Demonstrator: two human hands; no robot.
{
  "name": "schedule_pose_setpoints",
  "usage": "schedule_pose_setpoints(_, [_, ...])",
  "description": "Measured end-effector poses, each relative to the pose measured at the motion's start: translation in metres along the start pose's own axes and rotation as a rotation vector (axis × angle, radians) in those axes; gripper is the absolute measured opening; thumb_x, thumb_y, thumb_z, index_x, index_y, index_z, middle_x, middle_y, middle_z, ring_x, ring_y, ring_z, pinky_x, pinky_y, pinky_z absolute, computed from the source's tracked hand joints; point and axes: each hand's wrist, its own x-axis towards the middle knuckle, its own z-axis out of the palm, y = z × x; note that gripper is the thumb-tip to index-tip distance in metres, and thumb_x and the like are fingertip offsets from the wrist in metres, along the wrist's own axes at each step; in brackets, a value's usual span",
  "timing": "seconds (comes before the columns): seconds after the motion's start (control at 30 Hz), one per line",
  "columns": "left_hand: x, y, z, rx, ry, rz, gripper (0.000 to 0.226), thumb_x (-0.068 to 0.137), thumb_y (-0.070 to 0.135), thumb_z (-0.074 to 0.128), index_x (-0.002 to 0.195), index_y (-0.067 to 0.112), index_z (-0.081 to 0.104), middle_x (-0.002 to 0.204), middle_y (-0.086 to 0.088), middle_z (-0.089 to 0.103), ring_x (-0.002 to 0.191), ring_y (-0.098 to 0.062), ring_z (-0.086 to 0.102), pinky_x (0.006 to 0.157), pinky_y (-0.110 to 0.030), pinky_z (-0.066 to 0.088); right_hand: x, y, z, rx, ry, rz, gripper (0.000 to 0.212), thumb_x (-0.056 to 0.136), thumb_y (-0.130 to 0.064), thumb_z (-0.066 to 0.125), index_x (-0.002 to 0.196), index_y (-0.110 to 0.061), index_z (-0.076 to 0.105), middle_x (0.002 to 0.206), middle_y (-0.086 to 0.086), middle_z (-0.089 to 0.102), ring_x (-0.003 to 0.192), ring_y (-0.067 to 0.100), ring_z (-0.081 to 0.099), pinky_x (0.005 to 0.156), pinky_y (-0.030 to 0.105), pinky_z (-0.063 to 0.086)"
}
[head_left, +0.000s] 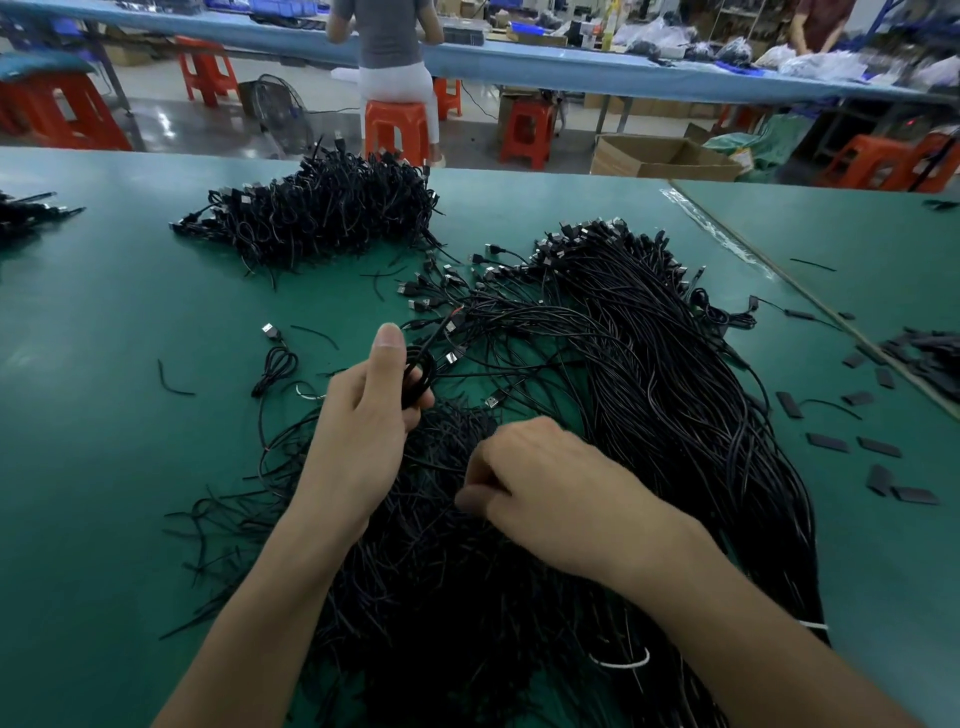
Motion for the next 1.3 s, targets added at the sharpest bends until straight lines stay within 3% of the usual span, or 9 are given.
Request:
schedule_pose_setpoints(0.13, [0.0, -0.001, -0.002, 0.005, -0.007, 0.001, 0.06, 0.102, 0.056, 0.033, 0.082, 0.003, 0.054, 0.047, 0.014, 0.044, 0.037, 0.002, 0.046, 0.037, -0.005, 0.033, 0.0, -0.001, 0.011, -0.052, -0.144, 0.008, 0.032, 0.086, -0.05, 0.07, 0.094, -0.019, 0.067, 0.091, 0.0, 0.063, 0.08, 0.022, 0.064, 0.074, 0.041, 0.058])
schedule_pose_setpoints(0.3, [0.001, -0.001, -0.002, 0.004, -0.012, 0.001, 0.06, 0.102, 0.056, 0.033, 0.082, 0.004, 0.054, 0.045, 0.014, 0.044, 0.037, 0.001, 0.046, 0.037, -0.006, 0.033, 0.003, 0.004, 0.016, 0.046, -0.117, 0.028, 0.012, 0.092, -0.028, 0.068, 0.104, -0.025, 0.067, 0.101, 0.0, 0.06, 0.091, 0.023, 0.063, 0.08, 0.042, 0.058])
schedule_pose_setpoints(0.43, [0.0, 0.0, -0.001, -0.002, -0.025, -0.001, 0.059, 0.102, 0.056, 0.034, 0.082, 0.004, 0.053, 0.047, 0.014, 0.043, 0.038, 0.001, 0.046, 0.037, -0.009, 0.035, 0.003, 0.005, 0.01, 0.068, -0.088, 0.034, 0.021, 0.092, -0.03, 0.069, 0.112, -0.028, 0.062, 0.1, -0.001, 0.058, 0.091, 0.022, 0.06, 0.078, 0.043, 0.058])
schedule_pose_setpoints(0.67, [0.0, 0.0, -0.002, -0.001, -0.028, -0.008, 0.059, 0.102, 0.056, 0.034, 0.082, 0.004, 0.053, 0.047, 0.014, 0.043, 0.038, 0.0, 0.045, 0.037, -0.009, 0.035, 0.0, 0.005, 0.001, 0.106, -0.088, 0.062, 0.021, 0.087, -0.035, 0.074, 0.104, -0.028, 0.063, 0.097, -0.003, 0.057, 0.088, 0.019, 0.058, 0.078, 0.042, 0.059])
schedule_pose_setpoints(0.9, [0.001, 0.001, -0.002, 0.002, -0.027, -0.014, 0.06, 0.103, 0.055, 0.033, 0.082, 0.002, 0.054, 0.044, 0.016, 0.045, 0.038, 0.002, 0.046, 0.036, -0.01, 0.035, -0.004, 0.005, -0.001, -0.013, -0.15, 0.075, 0.014, 0.094, -0.024, 0.066, 0.107, -0.023, 0.064, 0.095, -0.006, 0.048, 0.091, 0.021, 0.059, 0.077, 0.04, 0.058])
schedule_pose_setpoints(1.0, [0.001, 0.0, -0.003, -0.004, -0.023, -0.015, 0.06, 0.103, 0.055, 0.033, 0.081, 0.003, 0.054, 0.044, 0.016, 0.045, 0.037, 0.001, 0.046, 0.036, -0.009, 0.035, -0.004, 0.002, -0.002, -0.089, -0.098, 0.066, 0.015, 0.098, -0.019, 0.059, 0.112, -0.017, 0.062, 0.104, 0.002, 0.057, 0.093, 0.025, 0.062, 0.079, 0.041, 0.057])
schedule_pose_setpoints(1.17, [0.002, -0.002, -0.002, -0.019, -0.009, -0.016, 0.059, 0.102, 0.056, 0.035, 0.08, 0.005, 0.055, 0.053, 0.013, 0.044, 0.038, 0.002, 0.046, 0.037, -0.006, 0.033, -0.007, -0.001, -0.009, -0.228, -0.051, 0.042, 0.012, 0.095, -0.003, 0.052, 0.089, -0.013, 0.057, 0.09, 0.003, 0.053, 0.072, 0.02, 0.056, 0.053, 0.028, 0.044])
schedule_pose_setpoints(1.27, [0.001, 0.0, -0.003, -0.024, -0.009, -0.016, 0.059, 0.103, 0.055, 0.034, 0.079, 0.006, 0.055, 0.051, 0.013, 0.045, 0.039, 0.001, 0.047, 0.038, -0.007, 0.035, -0.01, 0.005, -0.018, -0.153, -0.044, 0.028, 0.015, 0.099, -0.012, 0.052, 0.111, -0.013, 0.061, 0.1, 0.003, 0.059, 0.086, 0.023, 0.064, 0.075, 0.04, 0.058])
schedule_pose_setpoints(1.3, [0.001, -0.001, -0.003, -0.021, -0.009, -0.013, 0.059, 0.103, 0.055, 0.033, 0.08, 0.006, 0.055, 0.05, 0.013, 0.045, 0.039, 0.001, 0.047, 0.038, -0.007, 0.035, -0.011, 0.008, -0.023, -0.082, -0.04, 0.02, 0.021, 0.1, -0.018, 0.054, 0.119, -0.015, 0.06, 0.098, -0.001, 0.061, 0.088, 0.018, 0.064, 0.079, 0.037, 0.058])
